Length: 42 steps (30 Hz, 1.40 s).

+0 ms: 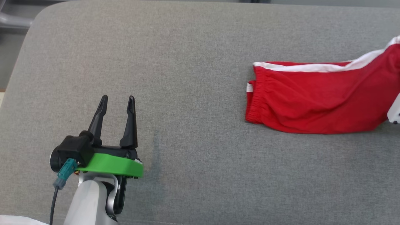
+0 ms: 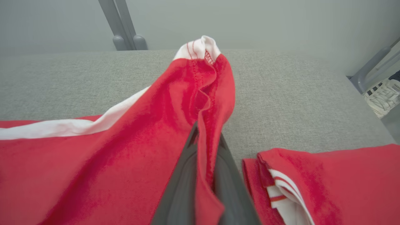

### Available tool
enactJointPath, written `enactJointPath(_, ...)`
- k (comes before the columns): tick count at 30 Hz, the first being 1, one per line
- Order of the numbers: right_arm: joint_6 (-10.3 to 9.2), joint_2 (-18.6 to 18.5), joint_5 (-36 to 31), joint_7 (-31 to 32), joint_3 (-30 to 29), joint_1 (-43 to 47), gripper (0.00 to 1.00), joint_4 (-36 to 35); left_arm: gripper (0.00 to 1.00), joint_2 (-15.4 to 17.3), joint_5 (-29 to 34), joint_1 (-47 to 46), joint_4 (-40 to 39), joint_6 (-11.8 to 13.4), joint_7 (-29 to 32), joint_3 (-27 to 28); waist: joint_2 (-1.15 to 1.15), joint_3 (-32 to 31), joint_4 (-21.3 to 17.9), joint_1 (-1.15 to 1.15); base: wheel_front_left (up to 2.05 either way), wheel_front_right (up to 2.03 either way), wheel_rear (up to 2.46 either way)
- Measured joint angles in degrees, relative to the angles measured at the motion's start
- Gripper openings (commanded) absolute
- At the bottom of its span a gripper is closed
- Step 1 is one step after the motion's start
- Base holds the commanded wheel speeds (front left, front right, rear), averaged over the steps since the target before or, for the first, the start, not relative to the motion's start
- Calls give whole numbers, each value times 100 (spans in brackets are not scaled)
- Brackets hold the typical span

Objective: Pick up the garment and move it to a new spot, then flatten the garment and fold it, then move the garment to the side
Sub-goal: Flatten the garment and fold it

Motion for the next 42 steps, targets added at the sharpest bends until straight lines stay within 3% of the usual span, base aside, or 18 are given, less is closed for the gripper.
enactJointPath(8,-1,476,-1051,500,-392,608,0,-1283,100,0,7,165,133,-5,0,-110,0,-375,-74,0,0,0,0)
enactJointPath(16,-1,979,-1430,1209,475,796,0,-2342,100,-1,-86,226,175,-5,0,-197,0,-535,16,0,0,0,0)
enactJointPath(23,0,1352,-1523,1579,1363,455,0,-2036,100,-3,-129,221,175,-5,1,-301,0,-495,184,0,0,0,0)
enactJointPath(31,-1,1693,-1708,1505,1722,169,0,-1151,100,-3,-174,212,214,-7,0,-355,0,-440,446,0,0,0,0)
enactJointPath(32,-1,1730,-1695,1495,1759,157,9,-1059,100,-2,-174,212,216,-7,0,-341,0,-441,477,0,0,0,0)
enactJointPath(33,-1,1770,-1673,1500,1798,149,45,-979,100,-2,-172,213,219,-7,0,-327,0,-445,501,0,0,0,0)
enactJointPath(34,-1,1800,-1639,1517,1839,144,100,-924,100,-2,-172,214,220,-7,0,-322,0,-453,515,0,0,0,0)
enactJointPath(38,-1,2004,-1162,1355,1961,143,100,-967,100,-2,-168,227,226,-5,0,-285,0,-524,533,0,0,0,0)
enactJointPath(42,-1,2176,-249,1090,2206,170,100,-1469,100,-1,-143,297,224,-5,0,-203,0,-600,477,0,0,0,0)
